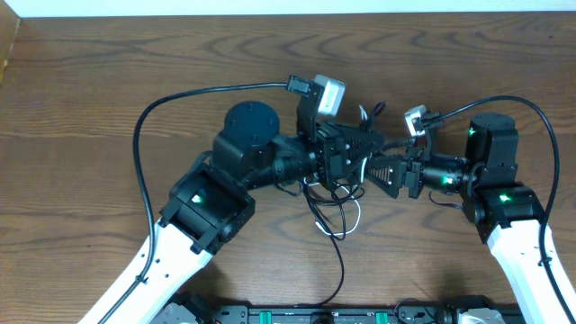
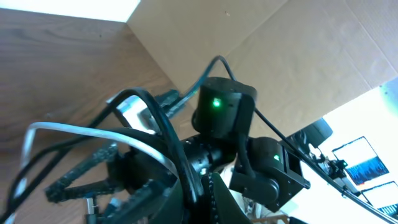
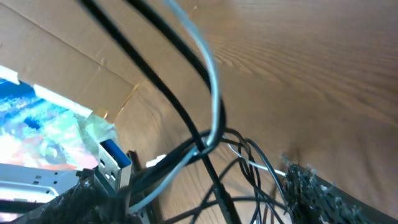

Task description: Untangle cables

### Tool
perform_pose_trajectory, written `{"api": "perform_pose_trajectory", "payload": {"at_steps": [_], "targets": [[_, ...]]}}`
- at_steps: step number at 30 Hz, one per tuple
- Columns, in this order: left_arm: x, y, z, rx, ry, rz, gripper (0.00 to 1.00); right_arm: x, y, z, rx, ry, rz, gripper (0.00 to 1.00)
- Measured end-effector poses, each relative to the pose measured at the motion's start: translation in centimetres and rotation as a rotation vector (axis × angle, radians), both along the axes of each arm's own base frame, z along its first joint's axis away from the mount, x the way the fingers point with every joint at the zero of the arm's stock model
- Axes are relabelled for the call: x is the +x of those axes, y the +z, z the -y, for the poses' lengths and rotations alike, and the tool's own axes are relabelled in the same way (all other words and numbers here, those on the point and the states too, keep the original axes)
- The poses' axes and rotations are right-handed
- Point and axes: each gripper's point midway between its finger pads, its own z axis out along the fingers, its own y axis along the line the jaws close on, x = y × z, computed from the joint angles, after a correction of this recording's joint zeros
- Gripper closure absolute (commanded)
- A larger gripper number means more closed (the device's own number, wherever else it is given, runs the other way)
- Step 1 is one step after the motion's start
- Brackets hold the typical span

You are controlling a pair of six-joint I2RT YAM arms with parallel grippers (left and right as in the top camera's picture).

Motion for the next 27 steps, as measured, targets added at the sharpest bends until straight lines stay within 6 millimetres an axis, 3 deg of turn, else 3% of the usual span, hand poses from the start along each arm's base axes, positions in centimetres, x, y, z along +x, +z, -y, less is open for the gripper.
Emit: {"api": "perform_pose_trajectory", "payload": {"at_steps": [8,13,27], "targets": [[1.4,-1.1,-2.3,0.044,0.065,-0.029,0.93,0.8,2.8,1.7,0.098,0.015,0.094,0.17],[1.4,-1.1,-2.3,0.046,0.066,-0.031,0.92,0.8,3.2,2.6,0.124,0.006,0.082,0.17],[1.5,-1.0,-2.3,0.043,0.066,-0.028,0.93,0.8,3.2,2.6,0.128,0.008,0.078,0.17]]}}
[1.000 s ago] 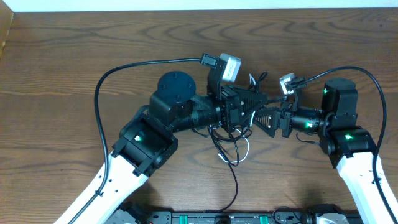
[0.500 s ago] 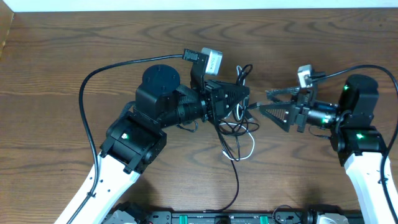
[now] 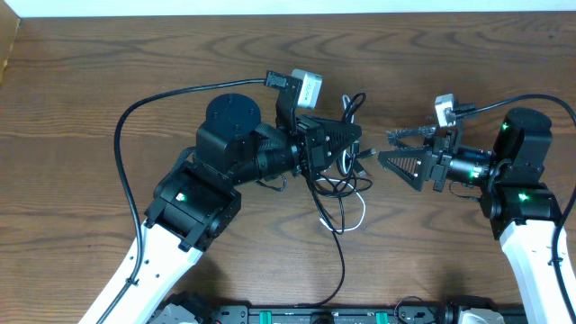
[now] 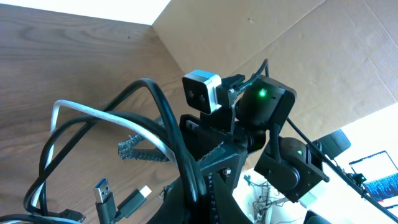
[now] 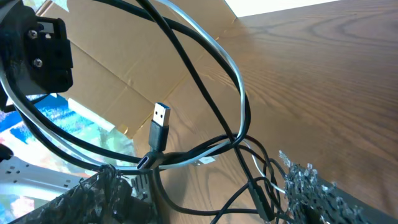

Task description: Untangle cables

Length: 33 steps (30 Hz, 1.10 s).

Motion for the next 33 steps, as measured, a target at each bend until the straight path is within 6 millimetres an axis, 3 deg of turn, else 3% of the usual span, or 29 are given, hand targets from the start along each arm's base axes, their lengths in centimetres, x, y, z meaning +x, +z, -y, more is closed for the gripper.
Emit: {"api": "perform_pose_trajectory", "payload": {"at_steps": [26,33], "targets": [[-0.6,0.0,0.5,-0.001,-0.022,0.0,0.93,1.0,-0.6,0.5,-0.037,-0.063,-0.002,0.14],[-1.1,0.1,1.1,-0.005,-0.044,0.006,0.93,0.6,-0.6,-0.3,-0.039,-0.038,-0.003,0.14]]}}
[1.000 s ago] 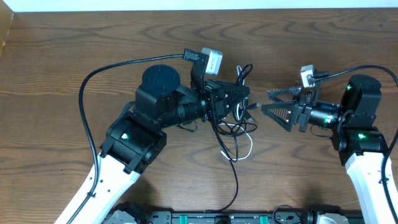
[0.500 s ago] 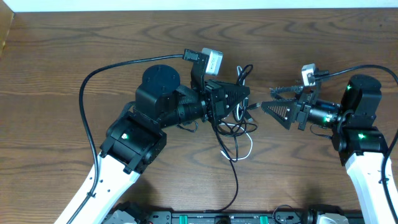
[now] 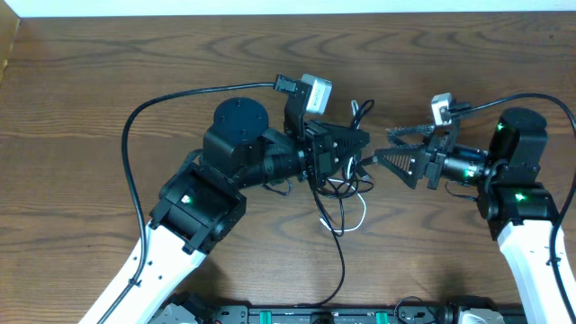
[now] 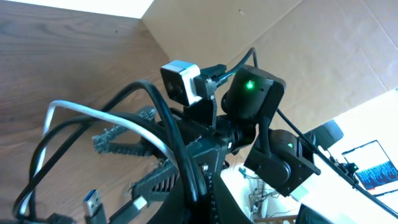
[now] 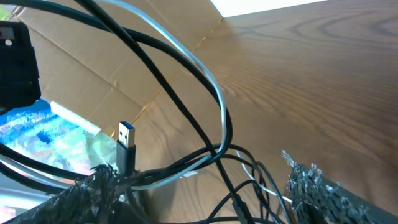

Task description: Untangle cables

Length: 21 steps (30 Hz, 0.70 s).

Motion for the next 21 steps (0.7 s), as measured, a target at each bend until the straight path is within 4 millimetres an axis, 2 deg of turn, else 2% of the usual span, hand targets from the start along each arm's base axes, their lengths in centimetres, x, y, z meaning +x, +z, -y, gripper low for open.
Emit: {"api": "perform_pose_trajectory", "payload": {"at_steps": [9,21], "targets": [[-0.1,0.5,0.4,-0.016,-0.009,0.015,0.93,-0.4,-0.1,-0.9,-0.005,0.025,-0.005,0.14],[-3.3,1.9,2.9,-0.059,-0.117,0.066,0.92,-0.7,-1.0,-2.9,-0.059,0.032,-0.003,0.12]]}}
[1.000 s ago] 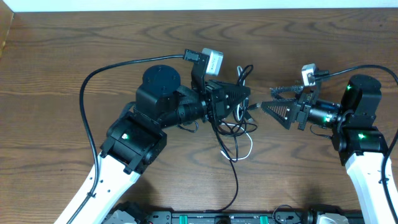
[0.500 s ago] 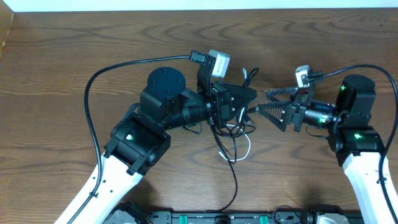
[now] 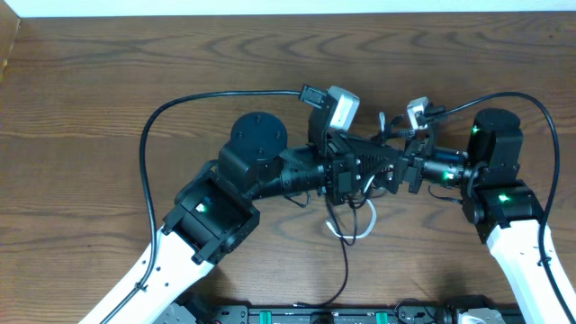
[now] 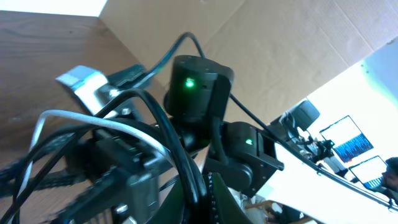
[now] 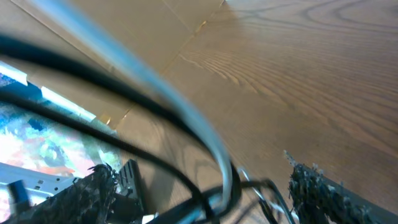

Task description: Untangle cables

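The cable tangle [image 3: 353,220] is a knot of black cables and one white cable; part of it droops onto the table under the grippers. My left gripper [image 3: 364,171] is shut on the black cables [image 4: 158,124], which rise out of its jaws [image 4: 202,196] beside the white cable [image 4: 93,118]. My right gripper [image 3: 396,171] faces it nose to nose and stands open. In the right wrist view the blurred white cable [image 5: 186,124] and black strands run between its fingers [image 5: 317,190], close to the lens.
The wooden table [image 3: 90,81] carries only the tangle. The left arm's own black lead [image 3: 148,126] arcs over the left half, and the right arm's lead [image 3: 540,112] loops at the far right. A cardboard wall [image 4: 280,37] stands beyond the table.
The two grippers have closed the gap between them: the left one sits further right, the right one further left. The cable loops now lie inside the right gripper's open jaws.
At first the grippers were nose to nose, the left holding the tangle. Then they stood apart, loops and USB plugs hanging from the left gripper in front of the open right one. They drew nearer, and now meet again over the table's middle.
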### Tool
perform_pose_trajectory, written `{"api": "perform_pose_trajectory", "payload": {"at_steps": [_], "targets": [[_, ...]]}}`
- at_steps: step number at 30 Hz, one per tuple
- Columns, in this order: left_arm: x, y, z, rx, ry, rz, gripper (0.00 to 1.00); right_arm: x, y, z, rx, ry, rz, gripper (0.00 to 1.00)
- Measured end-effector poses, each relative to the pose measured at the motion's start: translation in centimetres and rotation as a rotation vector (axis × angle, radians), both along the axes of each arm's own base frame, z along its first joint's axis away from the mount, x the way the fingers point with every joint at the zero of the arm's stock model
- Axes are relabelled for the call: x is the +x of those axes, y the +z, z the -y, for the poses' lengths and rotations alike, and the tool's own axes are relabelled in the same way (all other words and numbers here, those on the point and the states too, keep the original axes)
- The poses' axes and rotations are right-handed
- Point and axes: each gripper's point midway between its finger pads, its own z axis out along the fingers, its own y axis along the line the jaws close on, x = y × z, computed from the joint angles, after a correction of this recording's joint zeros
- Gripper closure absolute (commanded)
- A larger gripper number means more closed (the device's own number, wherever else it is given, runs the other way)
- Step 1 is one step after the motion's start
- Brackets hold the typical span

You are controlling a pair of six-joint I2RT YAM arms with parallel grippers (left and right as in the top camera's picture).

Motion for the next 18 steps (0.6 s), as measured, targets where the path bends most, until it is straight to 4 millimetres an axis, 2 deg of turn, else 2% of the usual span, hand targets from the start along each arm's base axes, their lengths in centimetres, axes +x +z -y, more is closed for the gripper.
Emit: {"api": "perform_pose_trajectory", "payload": {"at_steps": [6,9,15,18], "targets": [[-0.3,0.1,0.2,-0.008,-0.007,-0.024,0.93,0.8,-1.0,0.4,-0.046,-0.063,-0.017,0.13],[-0.3,0.1,0.2,-0.009,-0.007,-0.031,0.92,1.4,-2.2,1.1,-0.094,-0.128,-0.054,0.14],[-0.3,0.0,0.2,-0.008,-0.003,-0.044,0.92,2.0,-5.5,3.6,-0.218,-0.28,-0.175,0.14],[0.1,-0.3,0.0,-0.002,0.01,-0.053,0.92,2.1,-6.5,4.9,-0.258,-0.333,-0.213,0.15]]}}
